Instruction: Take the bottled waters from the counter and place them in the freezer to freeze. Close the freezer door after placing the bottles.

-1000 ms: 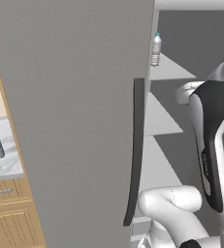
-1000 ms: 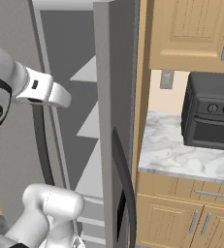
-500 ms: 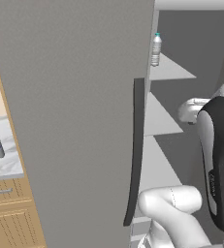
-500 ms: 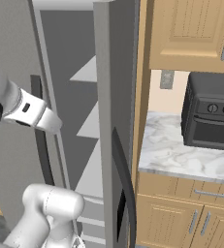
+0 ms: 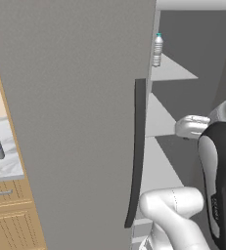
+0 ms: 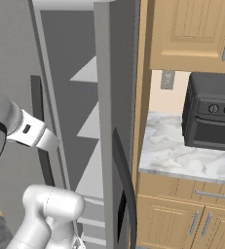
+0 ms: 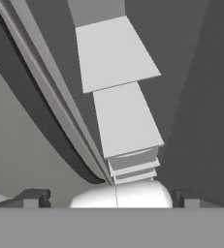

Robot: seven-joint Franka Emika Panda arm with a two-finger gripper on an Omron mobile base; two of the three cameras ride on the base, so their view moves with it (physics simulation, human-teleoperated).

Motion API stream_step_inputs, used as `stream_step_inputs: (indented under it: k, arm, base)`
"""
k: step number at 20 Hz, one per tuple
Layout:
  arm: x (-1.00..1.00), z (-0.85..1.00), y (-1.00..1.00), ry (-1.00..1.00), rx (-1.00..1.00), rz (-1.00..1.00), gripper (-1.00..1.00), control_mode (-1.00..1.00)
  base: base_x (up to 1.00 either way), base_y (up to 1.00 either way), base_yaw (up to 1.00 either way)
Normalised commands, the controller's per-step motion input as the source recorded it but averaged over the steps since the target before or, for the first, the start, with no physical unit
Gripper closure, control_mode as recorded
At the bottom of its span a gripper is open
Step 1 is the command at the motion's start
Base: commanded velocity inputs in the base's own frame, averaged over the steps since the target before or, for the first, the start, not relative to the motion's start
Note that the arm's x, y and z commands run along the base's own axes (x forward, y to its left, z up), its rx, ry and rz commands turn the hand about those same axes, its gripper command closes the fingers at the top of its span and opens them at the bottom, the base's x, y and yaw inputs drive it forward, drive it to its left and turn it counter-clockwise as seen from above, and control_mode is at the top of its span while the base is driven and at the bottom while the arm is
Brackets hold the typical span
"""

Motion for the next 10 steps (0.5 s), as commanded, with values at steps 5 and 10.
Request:
stream_step_inputs:
  k: [5,10]
  arm:
    - [0.0,-0.04,0.07,0.01,0.0,0.0,-1.0,-1.0]
    - [0.08,-0.26,0.03,0.01,-0.05,0.01,-1.0,-1.0]
  base:
    - [0.0,0.0,0.0]
    - [0.0,0.0,0.0]
